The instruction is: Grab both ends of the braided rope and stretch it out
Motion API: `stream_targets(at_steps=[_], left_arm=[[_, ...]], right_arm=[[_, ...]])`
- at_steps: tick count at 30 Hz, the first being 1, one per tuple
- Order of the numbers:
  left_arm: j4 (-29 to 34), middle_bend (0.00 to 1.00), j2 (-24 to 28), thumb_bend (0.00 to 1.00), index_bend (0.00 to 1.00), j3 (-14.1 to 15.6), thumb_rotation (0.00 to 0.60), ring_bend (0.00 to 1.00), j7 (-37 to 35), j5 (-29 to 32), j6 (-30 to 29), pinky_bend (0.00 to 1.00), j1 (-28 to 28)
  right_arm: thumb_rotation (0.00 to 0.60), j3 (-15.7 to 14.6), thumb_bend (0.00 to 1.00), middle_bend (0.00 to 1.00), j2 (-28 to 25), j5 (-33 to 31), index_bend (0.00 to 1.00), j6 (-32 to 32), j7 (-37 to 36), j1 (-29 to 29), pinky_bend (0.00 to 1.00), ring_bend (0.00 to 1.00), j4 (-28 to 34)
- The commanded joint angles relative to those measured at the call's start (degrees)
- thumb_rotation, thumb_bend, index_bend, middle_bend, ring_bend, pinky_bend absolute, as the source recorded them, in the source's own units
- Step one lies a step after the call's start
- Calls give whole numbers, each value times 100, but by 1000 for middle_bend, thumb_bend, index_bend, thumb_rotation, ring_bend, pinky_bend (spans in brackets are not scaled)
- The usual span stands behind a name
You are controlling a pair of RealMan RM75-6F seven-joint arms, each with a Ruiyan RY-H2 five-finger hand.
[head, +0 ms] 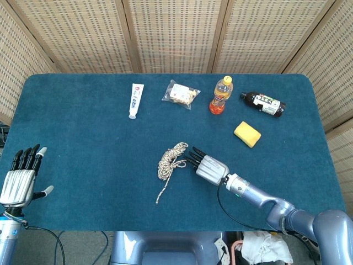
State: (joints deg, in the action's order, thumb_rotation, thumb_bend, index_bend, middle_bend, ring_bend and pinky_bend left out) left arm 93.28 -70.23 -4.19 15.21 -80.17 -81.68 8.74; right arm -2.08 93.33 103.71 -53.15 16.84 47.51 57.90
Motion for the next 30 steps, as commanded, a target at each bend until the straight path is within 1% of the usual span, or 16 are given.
stream_targets(at_steps=[1,12,16,20,26,30], left_arm=[[5,0,2,0,0,-2,600,0,-5,3,-4,0,-1],[10,0,13,0,0,13,600,0,-35,-4,-4,0,-1],[23,0,16,0,0,20,600,0,-27,-12,-7,0,0],[35,0,16,0,0,28,600,0,-15,-17,-10,0,-1],[44,0,15,0,0,34,600,0,-5,-29,-19,0,-2],[40,0,9,0,0,42,600,0,4,-42,-21,0,1]], right_arm=[[600,-18,286,0,28,-21,437,14,-3,2,0,0,7],[600,-61,312,0,148,-149,548,-80,-130,-11,0,0,-80],[600,-78,340,0,189,-178,557,-122,-190,-14,0,0,-124],[600,-84,383,0,233,-202,612,-171,-218,-9,0,0,-179],[600,-91,429,0,273,-220,623,-274,-276,-20,0,0,-238],[600,-90,434,0,297,-237,631,-364,-345,-42,0,0,-273]])
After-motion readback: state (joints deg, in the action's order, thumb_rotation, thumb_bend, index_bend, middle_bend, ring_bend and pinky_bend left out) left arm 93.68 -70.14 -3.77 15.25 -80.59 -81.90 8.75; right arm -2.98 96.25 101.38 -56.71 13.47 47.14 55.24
